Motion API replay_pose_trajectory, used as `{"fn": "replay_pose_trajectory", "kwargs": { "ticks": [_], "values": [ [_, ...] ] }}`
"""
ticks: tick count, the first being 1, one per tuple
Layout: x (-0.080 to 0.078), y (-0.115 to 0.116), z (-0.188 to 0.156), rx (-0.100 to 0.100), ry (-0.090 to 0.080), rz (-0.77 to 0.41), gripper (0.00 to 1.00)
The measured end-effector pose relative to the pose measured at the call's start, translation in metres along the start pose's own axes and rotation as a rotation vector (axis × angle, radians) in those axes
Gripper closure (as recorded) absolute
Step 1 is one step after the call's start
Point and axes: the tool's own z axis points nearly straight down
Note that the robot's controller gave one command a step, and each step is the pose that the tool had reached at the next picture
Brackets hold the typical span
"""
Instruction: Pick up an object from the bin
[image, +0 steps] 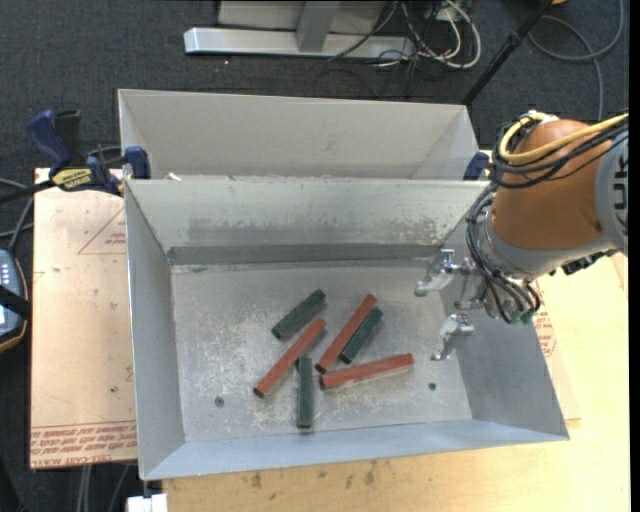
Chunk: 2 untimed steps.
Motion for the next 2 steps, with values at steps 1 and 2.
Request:
{"fn": "replay_pose_trajectory", "kwargs": {
  "ticks": [1,2],
  "values": [
    [0.0,0.0,0.0,0.0,0.0,0.0,0.0],
    [-0.004,0.013,0.11,0.002,-0.003,-0.137,1.0]
  ]
}}
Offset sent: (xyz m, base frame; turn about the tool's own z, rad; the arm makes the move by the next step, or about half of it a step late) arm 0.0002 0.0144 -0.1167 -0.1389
